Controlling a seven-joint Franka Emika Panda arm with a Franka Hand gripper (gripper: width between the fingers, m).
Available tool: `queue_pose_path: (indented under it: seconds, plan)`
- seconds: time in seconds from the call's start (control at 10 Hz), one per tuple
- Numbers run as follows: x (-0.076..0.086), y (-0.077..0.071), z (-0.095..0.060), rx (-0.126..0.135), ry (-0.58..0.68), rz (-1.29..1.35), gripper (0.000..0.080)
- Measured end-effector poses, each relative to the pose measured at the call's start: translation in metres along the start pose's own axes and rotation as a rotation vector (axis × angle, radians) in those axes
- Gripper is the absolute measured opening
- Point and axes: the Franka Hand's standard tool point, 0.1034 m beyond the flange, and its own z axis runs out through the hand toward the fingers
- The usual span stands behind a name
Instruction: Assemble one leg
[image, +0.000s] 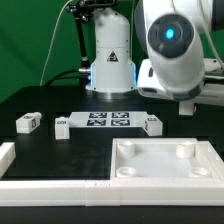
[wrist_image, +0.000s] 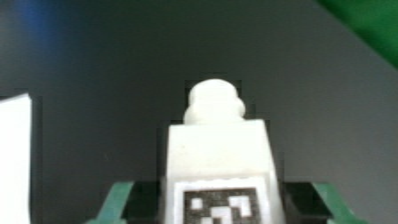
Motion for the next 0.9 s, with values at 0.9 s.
queue_pose_path:
  seconds: [0.9]
  plan:
    - [0.015, -0.014, -0.059, 0.021, 0.647, -0.185, 0.0287]
